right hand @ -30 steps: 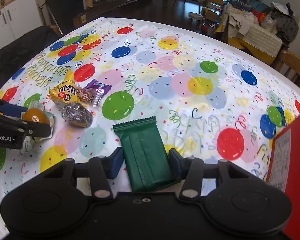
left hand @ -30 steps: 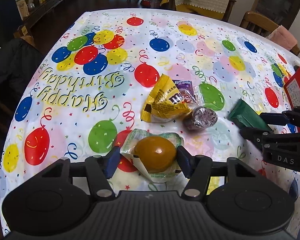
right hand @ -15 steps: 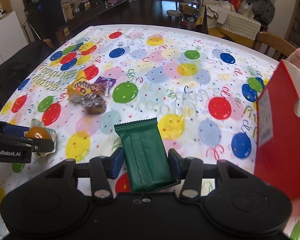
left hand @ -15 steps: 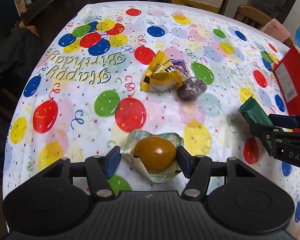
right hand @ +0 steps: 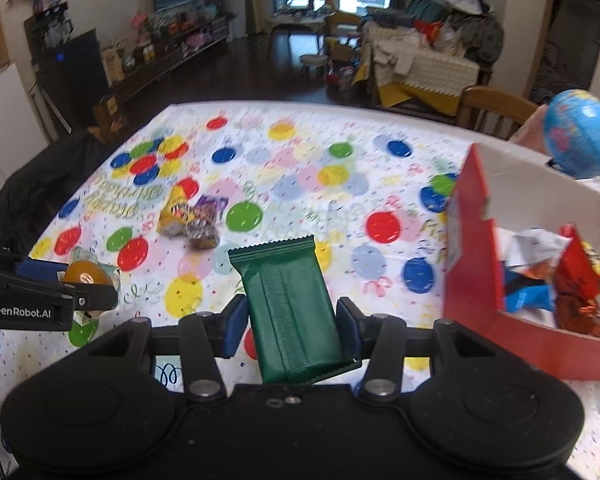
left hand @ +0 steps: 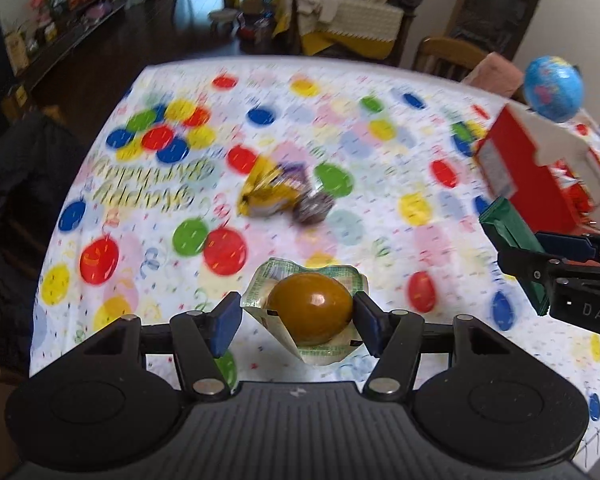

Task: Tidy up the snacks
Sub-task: 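Carry the brown snack with the left tool while the right tool carries the green bar over the box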

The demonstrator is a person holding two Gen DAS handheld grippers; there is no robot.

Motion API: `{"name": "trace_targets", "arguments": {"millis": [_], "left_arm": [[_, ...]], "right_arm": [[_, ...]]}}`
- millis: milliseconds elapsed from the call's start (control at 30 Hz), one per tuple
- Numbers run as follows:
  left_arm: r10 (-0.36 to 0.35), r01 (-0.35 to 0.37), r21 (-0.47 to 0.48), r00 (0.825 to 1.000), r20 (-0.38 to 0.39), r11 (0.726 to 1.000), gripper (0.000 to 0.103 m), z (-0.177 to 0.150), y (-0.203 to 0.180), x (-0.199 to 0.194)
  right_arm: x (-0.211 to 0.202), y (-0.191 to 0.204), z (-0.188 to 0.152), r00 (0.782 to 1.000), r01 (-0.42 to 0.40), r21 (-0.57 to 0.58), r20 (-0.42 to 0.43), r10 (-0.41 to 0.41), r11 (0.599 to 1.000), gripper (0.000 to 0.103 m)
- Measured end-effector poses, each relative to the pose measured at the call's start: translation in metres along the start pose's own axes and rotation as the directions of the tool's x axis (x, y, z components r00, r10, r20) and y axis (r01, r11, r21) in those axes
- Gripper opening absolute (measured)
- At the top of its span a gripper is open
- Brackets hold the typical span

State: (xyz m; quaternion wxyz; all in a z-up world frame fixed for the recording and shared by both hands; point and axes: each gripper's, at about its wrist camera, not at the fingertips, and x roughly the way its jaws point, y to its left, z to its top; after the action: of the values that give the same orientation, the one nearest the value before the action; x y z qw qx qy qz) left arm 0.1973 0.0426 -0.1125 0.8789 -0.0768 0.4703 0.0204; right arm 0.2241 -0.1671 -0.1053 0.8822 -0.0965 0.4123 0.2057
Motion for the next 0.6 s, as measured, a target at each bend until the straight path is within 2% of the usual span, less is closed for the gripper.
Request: {"name": "trace_targets", "arguments": {"millis": [333, 600], "left_arm": [[-0.098, 0.085, 0.115, 0.989, 0.112, 0.990, 0.060, 0.024, -0.051, -0.050], [-0.146, 0.116, 0.182, 0.976, 0.160, 0.976, 0.060, 0.045, -0.110, -0.065]], "right_arm": [[-0.069, -0.030, 0.005, 0.989, 0.088, 0.090, 0.108, -0.098, 0.992, 0.047], [-0.101, -0.077, 0.008, 0.976, 0.128, 0.138, 0.159, -0.150, 0.982, 0.047]]}}
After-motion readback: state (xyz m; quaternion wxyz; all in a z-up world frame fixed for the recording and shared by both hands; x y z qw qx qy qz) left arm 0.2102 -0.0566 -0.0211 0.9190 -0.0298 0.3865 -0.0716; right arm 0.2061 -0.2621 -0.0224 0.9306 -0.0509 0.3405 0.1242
